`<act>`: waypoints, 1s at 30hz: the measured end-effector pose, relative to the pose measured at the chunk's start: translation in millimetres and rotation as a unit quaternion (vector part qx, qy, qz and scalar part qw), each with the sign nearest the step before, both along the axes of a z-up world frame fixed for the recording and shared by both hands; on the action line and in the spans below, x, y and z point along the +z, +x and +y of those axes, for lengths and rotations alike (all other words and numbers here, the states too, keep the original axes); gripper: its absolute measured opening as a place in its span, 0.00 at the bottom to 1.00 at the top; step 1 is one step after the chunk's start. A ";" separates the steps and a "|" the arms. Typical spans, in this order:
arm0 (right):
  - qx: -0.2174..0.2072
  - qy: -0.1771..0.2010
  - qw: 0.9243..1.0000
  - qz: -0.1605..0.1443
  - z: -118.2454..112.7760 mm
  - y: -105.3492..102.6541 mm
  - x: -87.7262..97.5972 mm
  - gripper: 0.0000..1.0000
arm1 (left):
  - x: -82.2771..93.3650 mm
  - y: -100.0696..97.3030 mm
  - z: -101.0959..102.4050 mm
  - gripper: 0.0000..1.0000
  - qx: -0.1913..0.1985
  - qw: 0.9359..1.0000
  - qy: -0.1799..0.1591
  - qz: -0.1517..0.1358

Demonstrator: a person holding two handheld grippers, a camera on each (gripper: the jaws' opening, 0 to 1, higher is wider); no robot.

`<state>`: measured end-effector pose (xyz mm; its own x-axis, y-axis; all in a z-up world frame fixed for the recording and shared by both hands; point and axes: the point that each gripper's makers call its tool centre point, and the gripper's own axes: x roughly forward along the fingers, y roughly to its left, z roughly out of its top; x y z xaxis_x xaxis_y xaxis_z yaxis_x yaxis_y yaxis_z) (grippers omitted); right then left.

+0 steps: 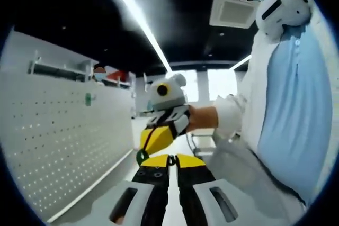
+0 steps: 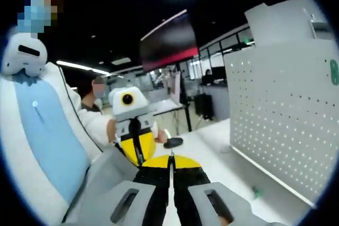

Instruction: Insert the hook assembly into the mounting plate slot until the hook locks in place.

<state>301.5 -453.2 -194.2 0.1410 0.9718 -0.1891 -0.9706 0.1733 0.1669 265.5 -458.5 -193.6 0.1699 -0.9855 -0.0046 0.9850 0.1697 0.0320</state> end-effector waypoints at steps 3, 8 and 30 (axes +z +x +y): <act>0.002 0.001 1.000 -0.006 -0.3 -0.8 0.6 0.00 | 0.5 -0.7 -1.2 0.04 -0.002 1.000 0.000 0.001; -0.007 -0.010 1.000 -0.022 -3.4 0.6 1.5 0.00 | -0.8 2.7 -2.7 0.03 -0.001 1.000 0.002 0.008; -0.062 -0.035 0.996 -0.062 -23.1 17.5 0.7 0.05 | 0.9 22.3 -23.2 0.02 -0.002 0.999 0.013 0.032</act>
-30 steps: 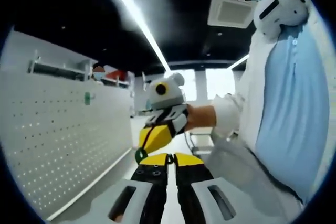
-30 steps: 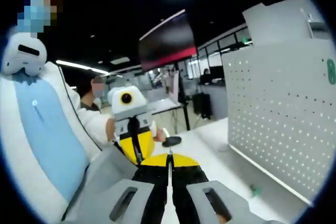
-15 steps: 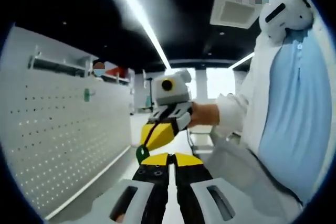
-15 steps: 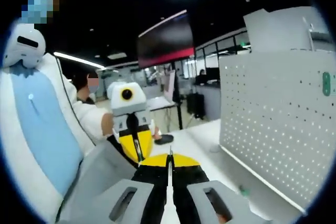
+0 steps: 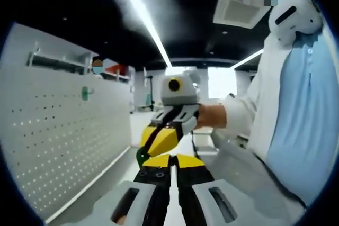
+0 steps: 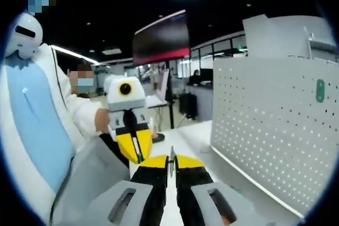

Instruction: Insert the hook assembly into the mounting plate slot until the hook locks in place.

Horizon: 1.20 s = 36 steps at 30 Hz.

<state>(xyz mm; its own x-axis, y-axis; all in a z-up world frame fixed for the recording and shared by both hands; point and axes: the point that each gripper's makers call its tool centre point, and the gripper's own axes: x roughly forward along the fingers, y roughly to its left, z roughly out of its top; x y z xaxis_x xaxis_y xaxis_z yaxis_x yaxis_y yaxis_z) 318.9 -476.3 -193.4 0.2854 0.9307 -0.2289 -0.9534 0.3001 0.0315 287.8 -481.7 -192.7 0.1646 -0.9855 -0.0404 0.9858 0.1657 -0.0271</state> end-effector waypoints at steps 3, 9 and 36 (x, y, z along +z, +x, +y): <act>-0.010 0.001 1.000 -0.004 -5.7 3.0 2.5 0.07 | 1.1 5.4 0.0 0.02 0.009 1.000 -0.001 0.003; -0.044 0.004 0.999 -0.021 -19.9 12.9 7.2 0.15 | 5.4 17.6 -0.3 0.02 0.024 1.000 -0.002 0.003; -0.187 0.034 0.980 -0.054 -72.3 39.1 25.9 0.93 | 26.9 68.0 -15.3 0.02 0.043 0.999 -0.009 -0.003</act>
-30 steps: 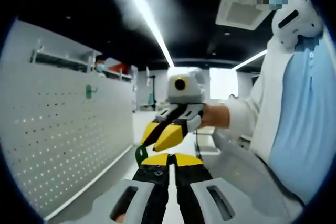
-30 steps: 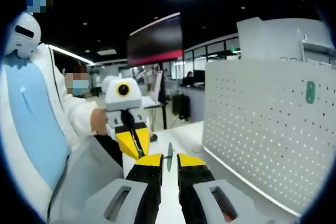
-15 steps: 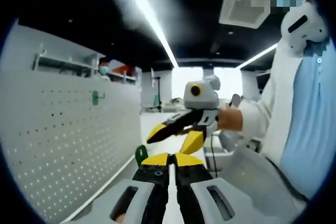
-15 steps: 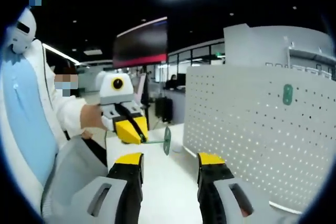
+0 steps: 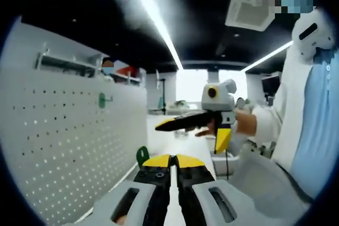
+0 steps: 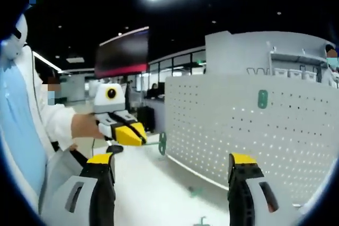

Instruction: Insert the hook assembly into the mounting plate slot until the hook locks in place.

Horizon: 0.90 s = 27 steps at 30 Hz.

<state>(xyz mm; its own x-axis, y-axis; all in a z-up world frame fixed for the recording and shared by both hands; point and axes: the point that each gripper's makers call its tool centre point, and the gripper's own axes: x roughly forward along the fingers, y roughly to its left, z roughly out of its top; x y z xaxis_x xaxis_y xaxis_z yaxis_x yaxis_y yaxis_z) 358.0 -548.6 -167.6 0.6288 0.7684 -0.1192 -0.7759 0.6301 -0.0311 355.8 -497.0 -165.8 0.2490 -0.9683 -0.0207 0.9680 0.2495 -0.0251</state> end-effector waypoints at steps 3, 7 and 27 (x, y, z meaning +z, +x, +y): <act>-0.017 -0.004 1.000 -0.005 -6.6 1.6 0.9 0.98 | 6.6 10.1 -5.6 0.02 0.003 1.000 0.002 -0.007; -0.023 0.001 1.000 -0.004 -11.0 0.6 2.1 1.00 | 14.8 21.5 -12.4 0.02 0.008 1.000 0.001 -0.014; -0.057 0.005 0.998 -0.002 -33.5 5.4 0.7 0.98 | 59.5 93.5 -39.1 0.02 0.033 0.998 -0.001 -0.057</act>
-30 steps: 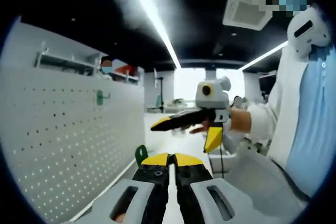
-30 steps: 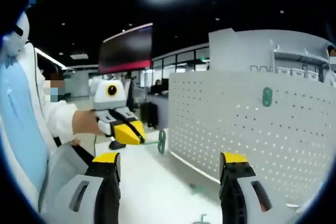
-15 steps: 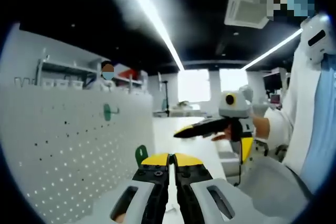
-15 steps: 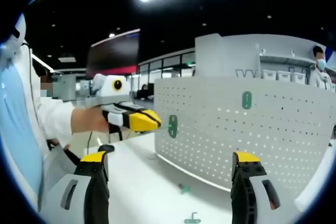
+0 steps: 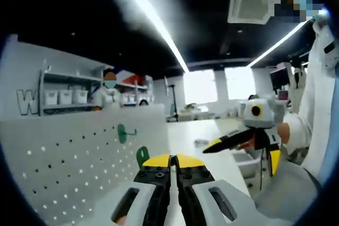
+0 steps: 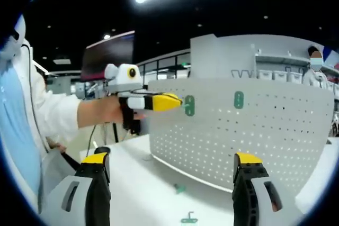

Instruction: Insert the hook assembly into the mounting plate slot until the hook locks in place.

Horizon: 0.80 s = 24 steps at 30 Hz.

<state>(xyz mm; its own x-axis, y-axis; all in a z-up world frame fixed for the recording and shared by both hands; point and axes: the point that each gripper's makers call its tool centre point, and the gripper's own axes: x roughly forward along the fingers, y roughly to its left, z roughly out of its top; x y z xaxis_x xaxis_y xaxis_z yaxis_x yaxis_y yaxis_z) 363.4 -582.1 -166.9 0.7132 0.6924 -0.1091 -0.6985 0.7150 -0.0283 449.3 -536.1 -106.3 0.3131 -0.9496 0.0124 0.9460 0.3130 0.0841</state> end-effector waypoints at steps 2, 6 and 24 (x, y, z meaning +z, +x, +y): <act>-0.004 0.001 1.000 0.002 -3.4 0.2 -1.2 0.98 | 3.0 8.4 -3.4 0.02 0.001 1.000 0.002 -0.004; -0.013 0.000 1.000 0.006 -10.2 2.7 -4.1 0.98 | 9.9 25.1 -7.0 0.02 0.009 1.000 -0.004 -0.008; -0.035 0.003 0.999 0.007 -24.4 8.8 -1.9 0.96 | 23.1 68.5 -23.2 0.02 0.026 0.999 -0.002 -0.032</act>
<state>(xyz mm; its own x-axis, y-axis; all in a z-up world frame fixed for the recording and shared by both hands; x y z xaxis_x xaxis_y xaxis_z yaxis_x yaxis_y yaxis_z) 372.2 -606.5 -168.8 0.7580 0.6420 -0.1152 -0.6476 0.7618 -0.0157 517.7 -559.3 -83.2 0.3597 -0.9323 0.0373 0.9216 0.3613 0.1419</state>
